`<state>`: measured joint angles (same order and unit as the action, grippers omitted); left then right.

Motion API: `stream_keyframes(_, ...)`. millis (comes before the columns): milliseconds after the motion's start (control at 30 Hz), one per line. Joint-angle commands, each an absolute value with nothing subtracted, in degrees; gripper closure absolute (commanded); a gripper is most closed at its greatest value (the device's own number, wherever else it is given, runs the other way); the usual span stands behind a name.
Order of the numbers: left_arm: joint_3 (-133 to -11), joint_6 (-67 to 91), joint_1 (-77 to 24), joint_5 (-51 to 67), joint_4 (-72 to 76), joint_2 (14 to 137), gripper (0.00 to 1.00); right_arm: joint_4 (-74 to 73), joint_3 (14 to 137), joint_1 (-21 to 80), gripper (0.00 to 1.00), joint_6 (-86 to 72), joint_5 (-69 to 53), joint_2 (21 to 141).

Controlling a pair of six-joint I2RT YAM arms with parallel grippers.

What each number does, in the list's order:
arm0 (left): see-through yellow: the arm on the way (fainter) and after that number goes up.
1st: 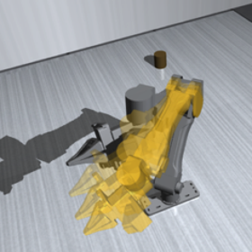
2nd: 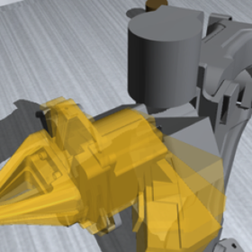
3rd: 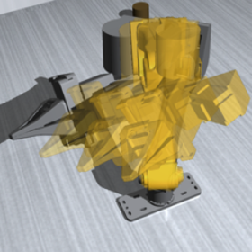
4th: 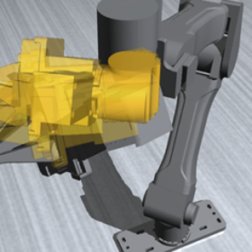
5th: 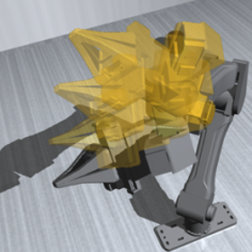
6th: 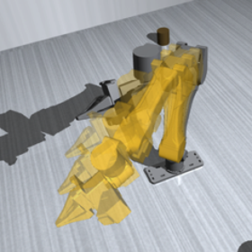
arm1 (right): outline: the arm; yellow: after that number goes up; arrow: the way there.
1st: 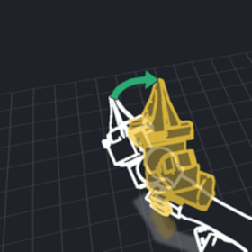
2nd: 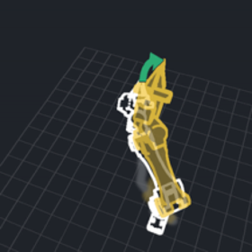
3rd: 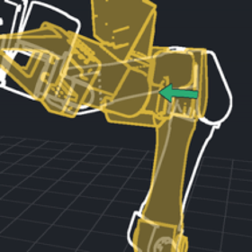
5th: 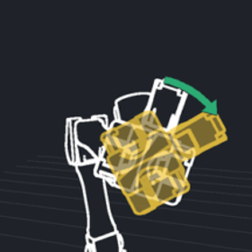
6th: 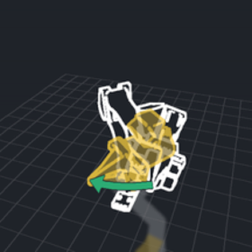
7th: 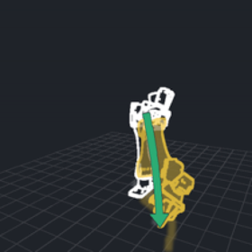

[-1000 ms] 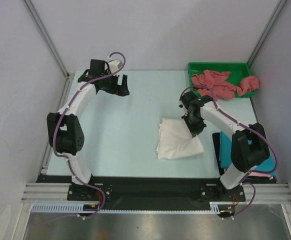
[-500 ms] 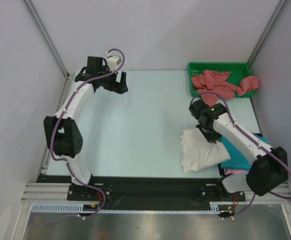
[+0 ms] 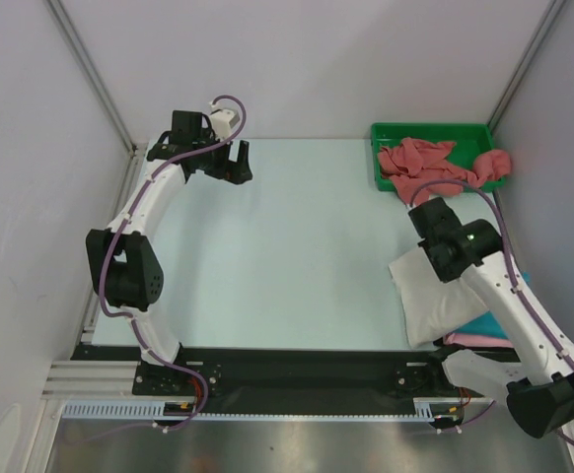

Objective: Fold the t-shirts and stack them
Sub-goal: Neatly place the folded tshirt to the corner

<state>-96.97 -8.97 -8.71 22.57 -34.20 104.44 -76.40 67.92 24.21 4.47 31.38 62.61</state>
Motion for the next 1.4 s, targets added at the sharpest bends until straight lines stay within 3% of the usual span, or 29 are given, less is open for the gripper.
stream_keyframes(0,-99.58,-10.19,-8.35,21.88,-32.78,103.10,0.00,-87.01,70.40,19.26,1.00,10.09,36.82,59.77)
stream_keyframes(467,-99.67,-10.98,-8.35,20.66,-32.52,103.45,0.00,-87.10,76.03,12.66,1.00,19.16,37.61,57.39)
stream_keyframes(700,-100.02,-11.25,-8.26,20.65,-32.61,103.88,0.00,-84.65,65.40,10.90,1.00,24.16,41.92,57.40)
stream_keyframes(900,-99.93,-10.20,-8.35,23.11,-32.43,104.33,0.00,-71.73,60.74,1.07,1.00,36.46,47.72,56.51)
stream_keyframes(1367,-100.02,-9.75,-8.35,23.12,-32.34,104.41,0.00,-53.36,48.96,-4.83,1.00,52.82,49.39,59.68)
